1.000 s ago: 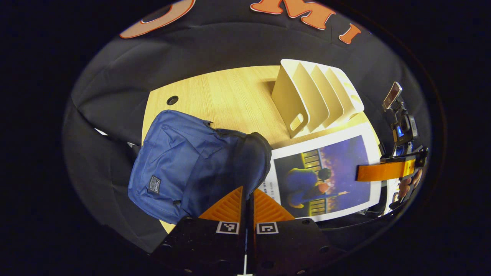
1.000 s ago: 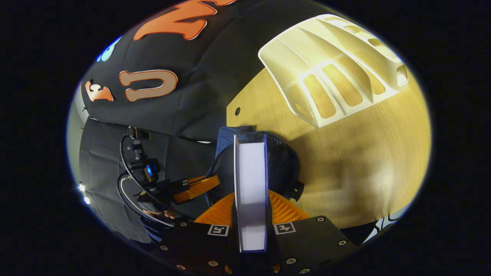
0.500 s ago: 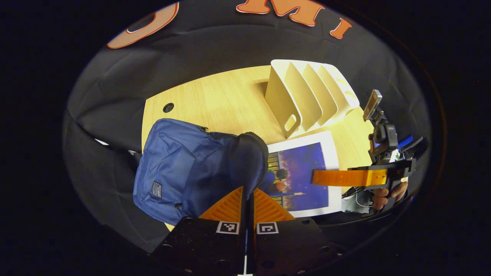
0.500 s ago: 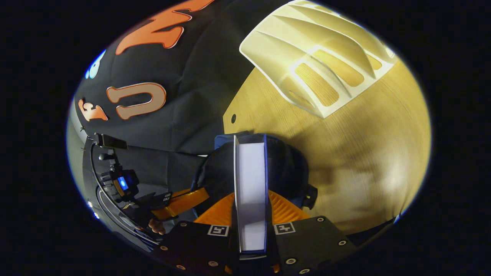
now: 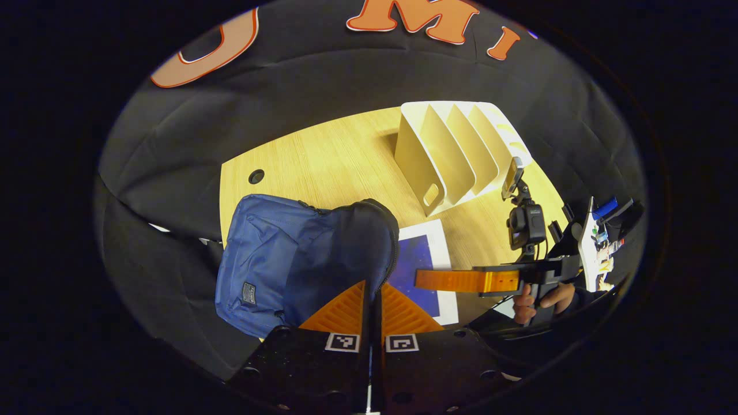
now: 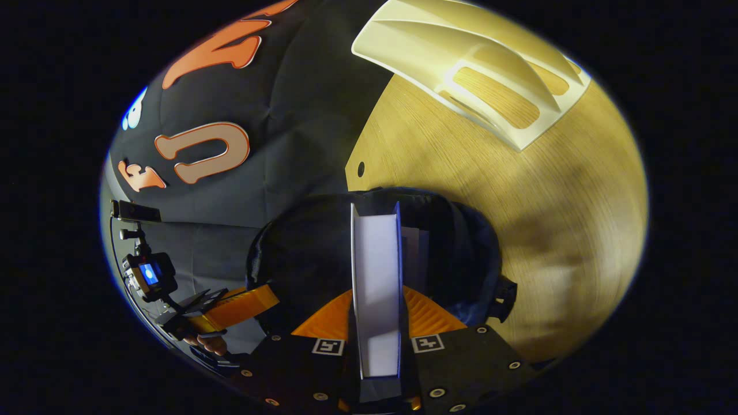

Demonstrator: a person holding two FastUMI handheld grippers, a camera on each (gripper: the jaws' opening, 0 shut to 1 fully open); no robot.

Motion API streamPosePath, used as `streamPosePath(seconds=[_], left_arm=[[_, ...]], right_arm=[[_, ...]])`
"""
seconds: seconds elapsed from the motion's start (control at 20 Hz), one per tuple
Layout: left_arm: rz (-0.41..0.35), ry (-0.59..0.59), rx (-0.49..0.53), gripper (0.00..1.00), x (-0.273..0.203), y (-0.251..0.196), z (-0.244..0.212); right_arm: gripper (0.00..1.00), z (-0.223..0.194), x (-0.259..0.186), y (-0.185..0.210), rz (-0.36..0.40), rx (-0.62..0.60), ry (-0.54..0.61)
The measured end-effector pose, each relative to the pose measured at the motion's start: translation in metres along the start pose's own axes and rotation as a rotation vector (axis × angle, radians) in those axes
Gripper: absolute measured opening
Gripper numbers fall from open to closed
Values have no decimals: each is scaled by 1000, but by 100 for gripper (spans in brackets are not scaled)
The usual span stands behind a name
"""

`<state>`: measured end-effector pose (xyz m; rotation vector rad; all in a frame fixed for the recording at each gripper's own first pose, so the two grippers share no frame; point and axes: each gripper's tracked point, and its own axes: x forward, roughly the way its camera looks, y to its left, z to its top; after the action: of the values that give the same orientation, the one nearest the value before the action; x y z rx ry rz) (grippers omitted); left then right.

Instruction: Open the schoolbag, grab two books from the bookshelf and put them into the schoolbag.

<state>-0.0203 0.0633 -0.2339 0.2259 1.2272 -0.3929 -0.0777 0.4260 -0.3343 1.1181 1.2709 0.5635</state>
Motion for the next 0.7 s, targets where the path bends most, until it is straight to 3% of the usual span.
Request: streamPosePath(seconds=[0.7], left_arm=[[-23,9,71,2,-33,-78,13]], right_arm=[[28,4,67,11,73,38,-31]])
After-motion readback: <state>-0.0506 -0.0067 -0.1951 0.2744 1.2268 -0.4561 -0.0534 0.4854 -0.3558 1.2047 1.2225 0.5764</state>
